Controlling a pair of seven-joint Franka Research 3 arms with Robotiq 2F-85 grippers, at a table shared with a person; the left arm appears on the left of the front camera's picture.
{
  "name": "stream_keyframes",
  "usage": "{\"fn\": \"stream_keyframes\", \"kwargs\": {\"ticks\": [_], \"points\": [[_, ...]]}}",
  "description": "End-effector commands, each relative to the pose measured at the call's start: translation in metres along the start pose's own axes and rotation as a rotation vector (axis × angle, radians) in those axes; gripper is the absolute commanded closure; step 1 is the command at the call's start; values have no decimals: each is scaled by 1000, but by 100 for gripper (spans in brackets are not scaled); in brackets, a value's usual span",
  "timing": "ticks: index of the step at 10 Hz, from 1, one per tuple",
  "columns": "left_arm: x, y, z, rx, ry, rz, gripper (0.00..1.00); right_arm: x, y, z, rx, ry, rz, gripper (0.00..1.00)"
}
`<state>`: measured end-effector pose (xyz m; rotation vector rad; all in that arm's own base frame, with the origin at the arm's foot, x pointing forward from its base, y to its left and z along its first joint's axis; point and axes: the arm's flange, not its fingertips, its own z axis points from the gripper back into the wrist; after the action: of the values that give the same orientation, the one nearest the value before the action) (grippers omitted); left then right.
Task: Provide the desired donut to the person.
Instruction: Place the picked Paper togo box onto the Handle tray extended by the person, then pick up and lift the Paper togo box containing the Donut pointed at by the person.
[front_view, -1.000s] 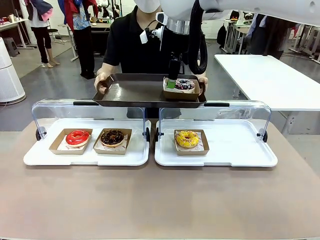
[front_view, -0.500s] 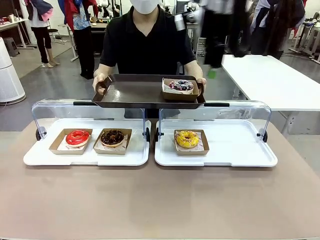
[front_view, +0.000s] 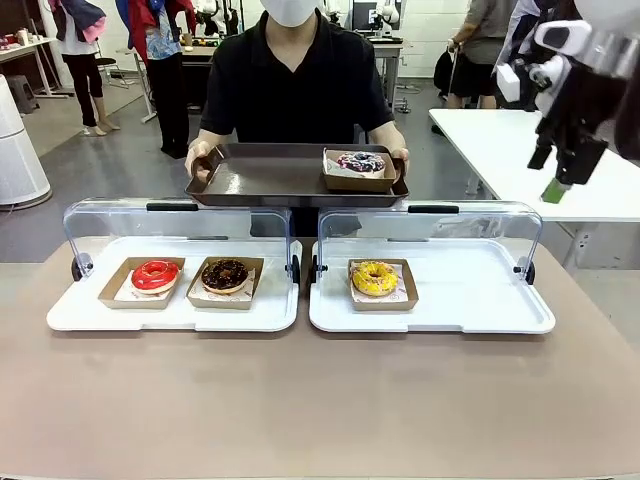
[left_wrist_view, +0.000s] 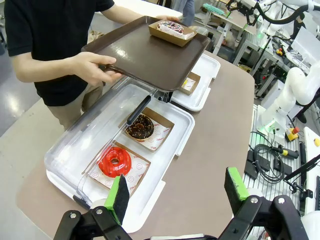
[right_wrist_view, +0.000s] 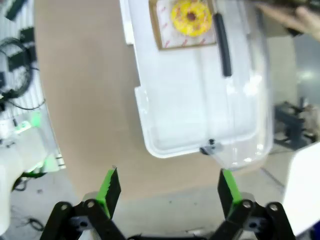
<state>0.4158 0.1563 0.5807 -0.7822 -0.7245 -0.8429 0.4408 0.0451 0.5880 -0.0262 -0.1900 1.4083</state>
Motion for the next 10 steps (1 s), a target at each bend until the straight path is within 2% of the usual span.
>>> {"fn": "stream_keyframes", "kwargs": {"ticks": [1,3,4,10], "points": [[0,-1,1,-1,-5,-4,0,-6,6,-7,1,-43,-20,0],[0,-1,1,-1,-5,-4,0,4,-5,-7,-32,-23,-40,0],[0,-1,1,-1,-5,-4,0,-12,0,-8,13,-3,-25,0],[0,-1,1,-1,-5,-4,0,-12,0,-8,13,-3,-25,0]]}}
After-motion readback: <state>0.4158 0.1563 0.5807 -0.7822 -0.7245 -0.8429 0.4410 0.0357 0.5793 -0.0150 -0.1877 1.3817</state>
